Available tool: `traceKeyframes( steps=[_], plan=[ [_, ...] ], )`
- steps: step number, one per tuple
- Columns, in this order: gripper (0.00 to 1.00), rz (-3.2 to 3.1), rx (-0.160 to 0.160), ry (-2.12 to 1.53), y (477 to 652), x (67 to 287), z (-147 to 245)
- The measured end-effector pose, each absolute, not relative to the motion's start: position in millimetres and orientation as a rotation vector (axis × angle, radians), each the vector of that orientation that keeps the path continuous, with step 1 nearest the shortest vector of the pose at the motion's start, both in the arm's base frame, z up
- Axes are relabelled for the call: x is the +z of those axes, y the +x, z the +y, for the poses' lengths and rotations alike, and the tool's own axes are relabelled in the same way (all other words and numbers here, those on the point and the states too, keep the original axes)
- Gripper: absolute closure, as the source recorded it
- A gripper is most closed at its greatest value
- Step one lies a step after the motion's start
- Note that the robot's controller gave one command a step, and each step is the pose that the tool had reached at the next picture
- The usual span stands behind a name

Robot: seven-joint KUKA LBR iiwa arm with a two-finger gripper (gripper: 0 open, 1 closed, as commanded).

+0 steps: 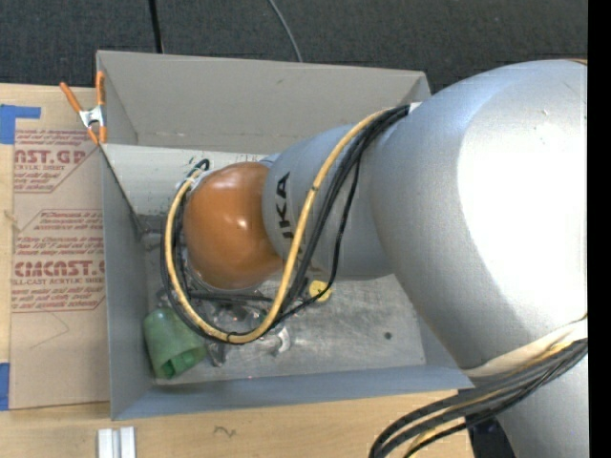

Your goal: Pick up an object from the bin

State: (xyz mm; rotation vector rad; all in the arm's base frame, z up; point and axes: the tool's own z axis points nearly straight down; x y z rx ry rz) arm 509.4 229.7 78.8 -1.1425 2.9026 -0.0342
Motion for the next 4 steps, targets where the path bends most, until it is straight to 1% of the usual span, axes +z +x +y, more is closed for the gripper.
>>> traceKeyframes(
  steps=[1, 2, 3, 4],
  plan=[
    [0.0, 2.762, 0.002, -1.484, 486.3, 138.4, 245.7],
    [0.0, 2.6, -0.014, -1.64, 505.8, 80.6, 200.3],
    [0.0, 2.353, -0.004, -2.06, 485.4, 73.3, 223.1],
    [1.0, 2.352, -0.006, -2.056, 486.6, 73.9, 222.7]
  ],
)
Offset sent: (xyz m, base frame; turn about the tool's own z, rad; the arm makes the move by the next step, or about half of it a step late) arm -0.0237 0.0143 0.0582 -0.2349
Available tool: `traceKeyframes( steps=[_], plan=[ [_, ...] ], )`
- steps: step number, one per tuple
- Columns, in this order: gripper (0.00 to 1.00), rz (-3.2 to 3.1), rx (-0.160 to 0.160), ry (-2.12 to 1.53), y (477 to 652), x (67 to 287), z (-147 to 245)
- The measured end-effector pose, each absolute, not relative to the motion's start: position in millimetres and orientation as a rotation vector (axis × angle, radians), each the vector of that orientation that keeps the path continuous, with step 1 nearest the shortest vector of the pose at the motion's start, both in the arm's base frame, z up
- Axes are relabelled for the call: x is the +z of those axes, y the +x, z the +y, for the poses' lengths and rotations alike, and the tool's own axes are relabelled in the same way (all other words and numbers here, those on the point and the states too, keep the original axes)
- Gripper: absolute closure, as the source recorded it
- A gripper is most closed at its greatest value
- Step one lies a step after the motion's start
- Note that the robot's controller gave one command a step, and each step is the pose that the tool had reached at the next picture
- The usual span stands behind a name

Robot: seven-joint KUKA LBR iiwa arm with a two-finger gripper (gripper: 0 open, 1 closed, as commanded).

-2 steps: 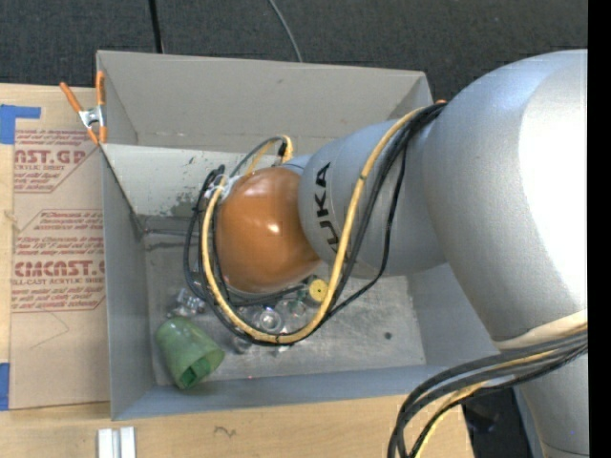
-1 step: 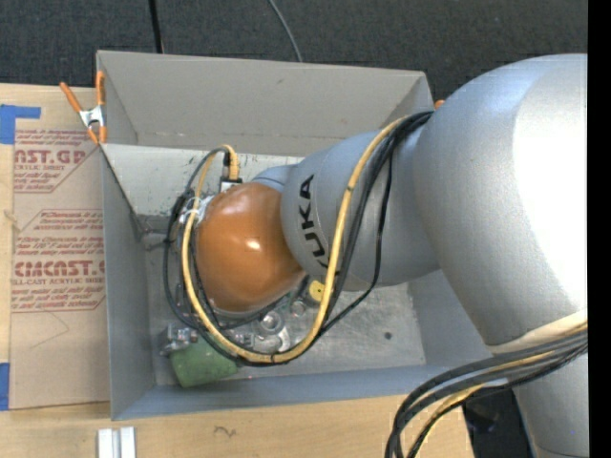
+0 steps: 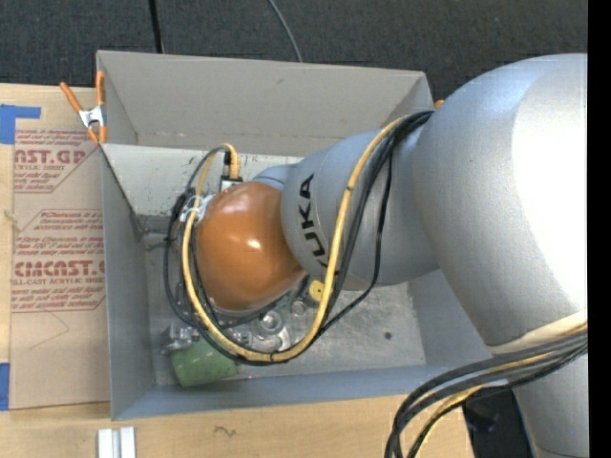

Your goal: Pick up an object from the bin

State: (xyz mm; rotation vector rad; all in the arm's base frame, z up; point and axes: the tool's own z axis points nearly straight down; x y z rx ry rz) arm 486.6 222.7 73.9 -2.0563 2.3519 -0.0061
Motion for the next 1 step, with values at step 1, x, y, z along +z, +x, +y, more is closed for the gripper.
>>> traceKeyframes(
  steps=[1],
  plan=[
    [1.0, 2.239, -0.003, -2.19, 495.8, 242.1, 218.2]
  ],
)
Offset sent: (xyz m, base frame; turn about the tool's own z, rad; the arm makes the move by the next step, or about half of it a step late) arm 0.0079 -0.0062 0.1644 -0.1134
